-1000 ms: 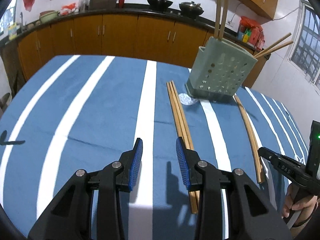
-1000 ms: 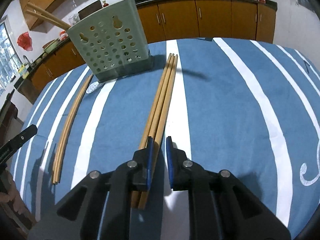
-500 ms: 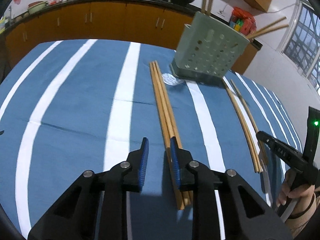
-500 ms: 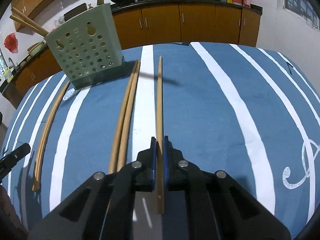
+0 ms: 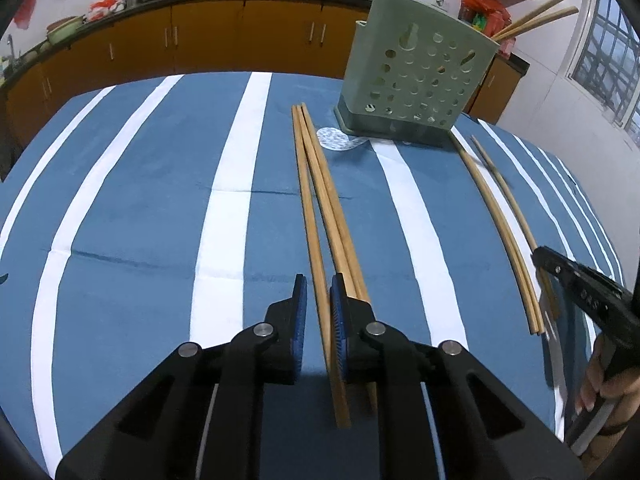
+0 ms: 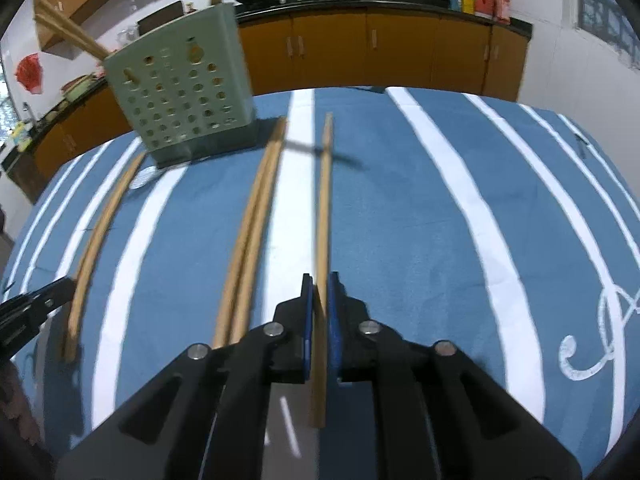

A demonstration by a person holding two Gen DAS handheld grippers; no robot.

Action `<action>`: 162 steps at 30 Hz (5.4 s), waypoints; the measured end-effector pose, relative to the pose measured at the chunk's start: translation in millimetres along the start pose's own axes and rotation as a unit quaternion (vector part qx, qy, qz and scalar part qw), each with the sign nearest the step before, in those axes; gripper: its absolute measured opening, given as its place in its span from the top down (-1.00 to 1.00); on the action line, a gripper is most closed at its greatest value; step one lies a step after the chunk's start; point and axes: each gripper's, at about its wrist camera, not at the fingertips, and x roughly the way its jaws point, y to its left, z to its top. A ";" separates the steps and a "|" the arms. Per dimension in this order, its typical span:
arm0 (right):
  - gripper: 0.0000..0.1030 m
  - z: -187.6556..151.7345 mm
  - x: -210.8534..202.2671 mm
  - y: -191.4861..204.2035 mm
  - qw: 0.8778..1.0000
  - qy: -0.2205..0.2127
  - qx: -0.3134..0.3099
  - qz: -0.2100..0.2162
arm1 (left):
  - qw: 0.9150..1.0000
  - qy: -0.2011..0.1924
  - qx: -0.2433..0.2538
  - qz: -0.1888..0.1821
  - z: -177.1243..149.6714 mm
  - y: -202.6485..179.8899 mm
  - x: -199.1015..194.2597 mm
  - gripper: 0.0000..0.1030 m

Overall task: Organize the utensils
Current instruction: 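Grasp a chopstick with the left tool while the right tool grasps another, then lift both chopsticks upright and lower them into the green holder, then open both tools to release the chopsticks into the holder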

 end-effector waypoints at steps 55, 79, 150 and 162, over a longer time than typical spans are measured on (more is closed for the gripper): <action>0.82 5.3 4.0 -15.0 0.999 -0.003 -0.005 -0.033 | 0.999 -0.021 -0.022 0.041 12.6 41.5 4.3 0.83; 0.85 21.5 -54.5 -22.7 0.997 -0.081 0.009 -0.007 | 0.997 -0.064 -0.007 0.044 17.9 37.2 -39.3 0.85; 0.53 159.4 -159.3 13.8 0.952 -0.292 0.018 0.092 | 0.952 -0.304 -0.034 -0.026 178.1 -24.5 -138.5 0.54; 0.51 72.5 -83.8 -20.0 0.989 -0.138 0.032 0.045 | 0.976 -0.216 0.005 0.028 90.6 14.5 -122.8 0.54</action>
